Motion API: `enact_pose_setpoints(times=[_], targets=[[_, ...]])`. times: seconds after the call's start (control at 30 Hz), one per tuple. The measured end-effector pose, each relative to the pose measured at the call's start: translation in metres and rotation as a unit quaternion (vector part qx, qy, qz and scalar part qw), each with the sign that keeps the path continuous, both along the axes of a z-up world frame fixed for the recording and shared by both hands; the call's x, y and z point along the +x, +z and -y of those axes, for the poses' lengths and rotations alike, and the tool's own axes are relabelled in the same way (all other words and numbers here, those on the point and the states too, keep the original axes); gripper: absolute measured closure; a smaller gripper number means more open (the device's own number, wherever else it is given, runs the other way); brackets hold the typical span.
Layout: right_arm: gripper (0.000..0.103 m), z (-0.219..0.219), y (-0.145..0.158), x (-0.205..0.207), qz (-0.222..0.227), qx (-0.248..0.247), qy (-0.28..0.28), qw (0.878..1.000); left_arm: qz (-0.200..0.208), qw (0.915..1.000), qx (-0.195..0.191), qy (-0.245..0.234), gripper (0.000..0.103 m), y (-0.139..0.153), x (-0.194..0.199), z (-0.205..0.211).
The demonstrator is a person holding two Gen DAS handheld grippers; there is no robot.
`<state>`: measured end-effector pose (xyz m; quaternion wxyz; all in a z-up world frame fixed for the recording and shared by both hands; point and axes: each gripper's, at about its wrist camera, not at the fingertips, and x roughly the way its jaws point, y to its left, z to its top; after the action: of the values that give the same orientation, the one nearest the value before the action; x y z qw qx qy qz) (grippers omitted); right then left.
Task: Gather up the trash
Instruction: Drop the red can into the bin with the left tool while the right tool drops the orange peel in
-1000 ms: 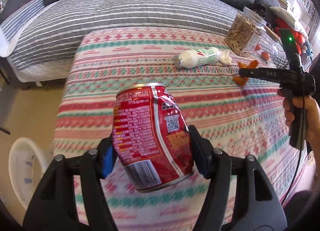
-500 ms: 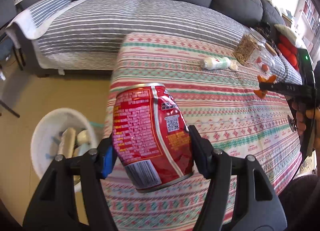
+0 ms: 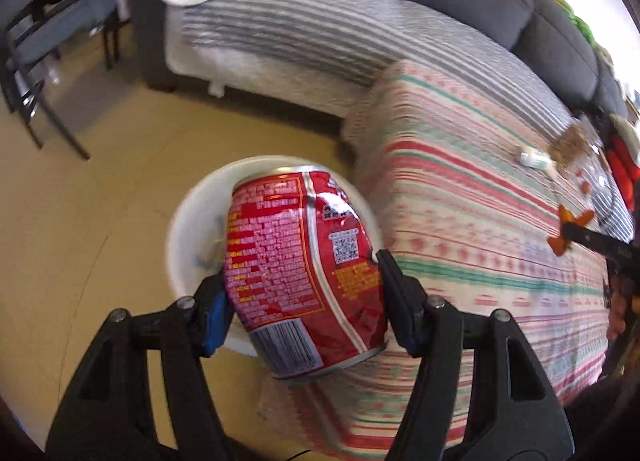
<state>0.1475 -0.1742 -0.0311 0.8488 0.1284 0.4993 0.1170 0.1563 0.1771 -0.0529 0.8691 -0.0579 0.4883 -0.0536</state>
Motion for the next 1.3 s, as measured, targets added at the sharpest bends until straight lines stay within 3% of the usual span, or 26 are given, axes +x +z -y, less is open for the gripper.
enact_pose_setpoints(times=[0.3,0.37,0.43,0.47,0.63,0.97,1.3], targets=[[0.082,-0.066,-0.001,0.000,0.024,-0.002,0.069,0.997,-0.016,0.9992,0.007,0.036,0.037,-0.025,0.014,-0.030],[0.081,-0.079,-0.002,0.001,0.030,-0.005,0.081,0.996,-0.012,0.9988,0.015,0.045,0.032,-0.025,0.013,-0.031],[0.081,-0.093,-0.003,0.002,0.035,-0.005,0.092,0.995,-0.004,0.9983,0.021,0.054,0.013,-0.022,0.009,-0.034],[0.081,-0.100,-0.004,0.004,0.035,-0.005,0.096,0.995,0.001,0.9980,0.028,0.056,0.012,-0.020,0.007,-0.035],[0.081,-0.135,-0.010,0.014,0.039,0.001,0.115,0.993,-0.003,0.9963,0.069,0.050,0.011,-0.017,-0.003,-0.044],[0.080,-0.192,-0.019,0.039,0.040,0.009,0.124,0.992,0.005,0.9946,0.085,0.059,0.011,-0.011,-0.026,-0.071],[0.080,-0.227,-0.031,0.051,0.030,0.011,0.131,0.991,0.002,0.9949,0.070,0.073,0.011,-0.009,-0.029,-0.085]])
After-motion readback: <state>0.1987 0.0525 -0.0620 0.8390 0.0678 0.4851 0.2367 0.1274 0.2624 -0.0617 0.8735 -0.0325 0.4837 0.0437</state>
